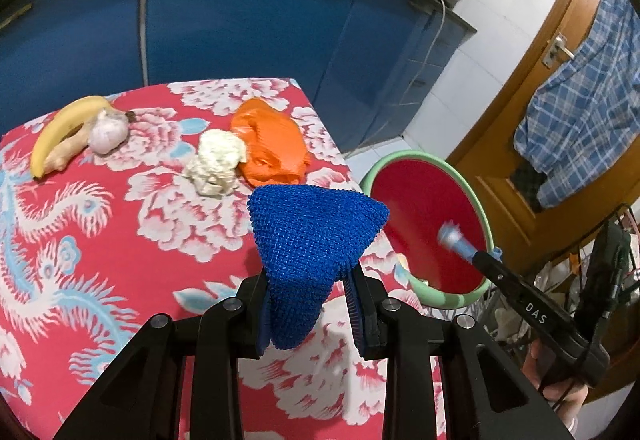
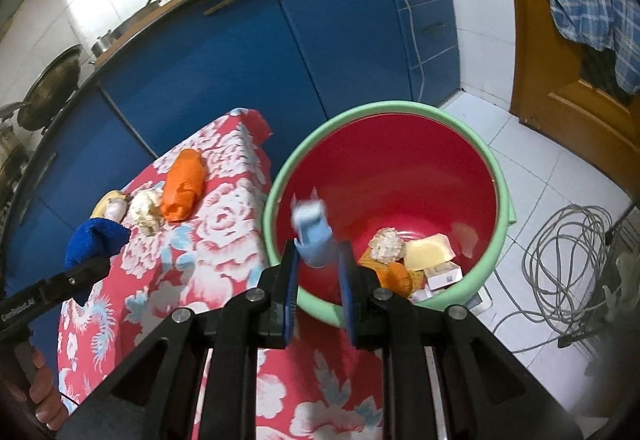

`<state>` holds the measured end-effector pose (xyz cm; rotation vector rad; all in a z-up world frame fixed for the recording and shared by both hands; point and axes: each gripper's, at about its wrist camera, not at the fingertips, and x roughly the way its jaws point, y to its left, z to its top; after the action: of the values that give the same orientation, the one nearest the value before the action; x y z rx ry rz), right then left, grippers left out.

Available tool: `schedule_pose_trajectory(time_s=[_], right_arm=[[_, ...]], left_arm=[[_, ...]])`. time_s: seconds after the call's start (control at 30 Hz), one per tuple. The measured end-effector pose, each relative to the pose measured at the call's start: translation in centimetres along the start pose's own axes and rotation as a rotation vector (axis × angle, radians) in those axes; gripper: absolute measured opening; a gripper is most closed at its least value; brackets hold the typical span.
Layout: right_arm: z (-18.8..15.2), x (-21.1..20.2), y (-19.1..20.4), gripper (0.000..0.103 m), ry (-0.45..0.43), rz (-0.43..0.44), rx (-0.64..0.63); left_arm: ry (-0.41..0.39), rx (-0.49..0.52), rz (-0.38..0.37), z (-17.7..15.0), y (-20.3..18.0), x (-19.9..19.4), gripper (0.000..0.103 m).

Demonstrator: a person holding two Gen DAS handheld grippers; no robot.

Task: Collect trash
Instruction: 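Carry the blue knit cloth and light blue plastic piece over the red bucket with both tools, then open both tools to drop the cloth and plastic piece into the bucket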

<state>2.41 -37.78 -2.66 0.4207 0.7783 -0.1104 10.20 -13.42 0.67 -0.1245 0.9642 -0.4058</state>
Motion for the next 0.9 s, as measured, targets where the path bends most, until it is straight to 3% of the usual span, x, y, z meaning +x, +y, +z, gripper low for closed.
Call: schedule_pose_trajectory(time_s=[0.4,0.53,0.9], right_arm=[[0.3,0.4,-2.8,0.022,-0.002,-0.022,0.053],[0.4,0.4,-3.7,0.034,-0.001,-0.036,0.074],[0.6,0.2,-5.8,0.039,-0.012,-0.054,0.104]], left_arm=[[0.038,0.069,-0.026,0.6,-3.4,2.8,0.031],[0.051,0.091,-0.035,0.7,-4.6,3.8,0.031],[0.087,0.132,-0.050,1.0,-6.8,6.2,0.031]])
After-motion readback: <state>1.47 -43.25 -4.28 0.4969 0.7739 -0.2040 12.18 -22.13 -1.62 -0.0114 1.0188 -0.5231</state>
